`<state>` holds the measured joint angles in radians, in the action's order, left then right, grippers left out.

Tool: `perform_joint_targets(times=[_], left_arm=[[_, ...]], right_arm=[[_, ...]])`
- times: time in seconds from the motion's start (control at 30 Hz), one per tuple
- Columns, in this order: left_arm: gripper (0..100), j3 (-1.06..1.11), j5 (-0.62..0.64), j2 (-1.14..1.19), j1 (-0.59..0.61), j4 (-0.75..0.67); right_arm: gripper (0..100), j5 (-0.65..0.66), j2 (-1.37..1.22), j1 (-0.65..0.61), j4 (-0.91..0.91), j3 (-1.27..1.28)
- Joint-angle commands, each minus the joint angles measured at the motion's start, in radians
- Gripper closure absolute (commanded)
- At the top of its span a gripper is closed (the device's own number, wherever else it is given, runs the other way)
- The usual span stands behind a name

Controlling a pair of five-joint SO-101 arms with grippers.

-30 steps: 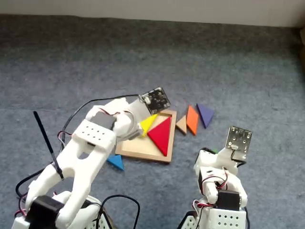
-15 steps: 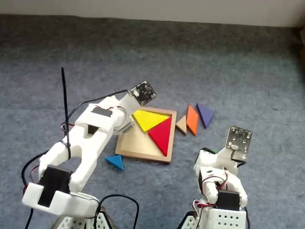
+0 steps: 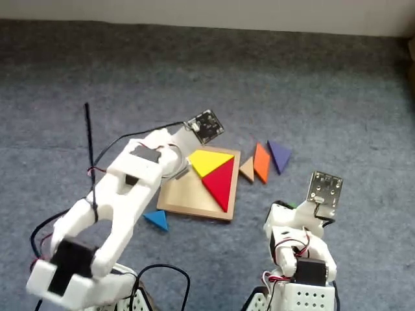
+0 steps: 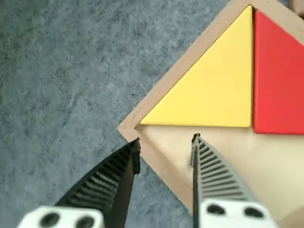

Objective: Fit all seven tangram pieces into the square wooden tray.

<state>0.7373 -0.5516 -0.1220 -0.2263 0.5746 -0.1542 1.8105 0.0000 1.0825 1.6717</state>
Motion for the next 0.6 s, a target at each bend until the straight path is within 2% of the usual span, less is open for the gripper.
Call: perform_joint_targets(times=[0.0, 0.2, 0.3, 0.47, 0.57], left_arm=[[82, -0.042, 0.060, -0.245, 0.016, 0.233], [81, -0.041, 0.060, -0.470, 0.016, 0.569], [75, -0.041, 0.061, -0.479, 0.054, 0.683], [71, 0.010, 0.060, -0.409, 0.160, 0.713], [71, 0.058, 0.058, -0.325, 0.180, 0.664]], right_arm=[[97.6, 0.014, 0.005, 0.013, 0.001, 0.116], [97.6, 0.014, 0.005, 0.013, 0.001, 0.116], [97.6, 0.014, 0.005, 0.013, 0.001, 0.116], [97.6, 0.014, 0.005, 0.013, 0.001, 0.116], [97.6, 0.014, 0.005, 0.013, -0.001, 0.116]])
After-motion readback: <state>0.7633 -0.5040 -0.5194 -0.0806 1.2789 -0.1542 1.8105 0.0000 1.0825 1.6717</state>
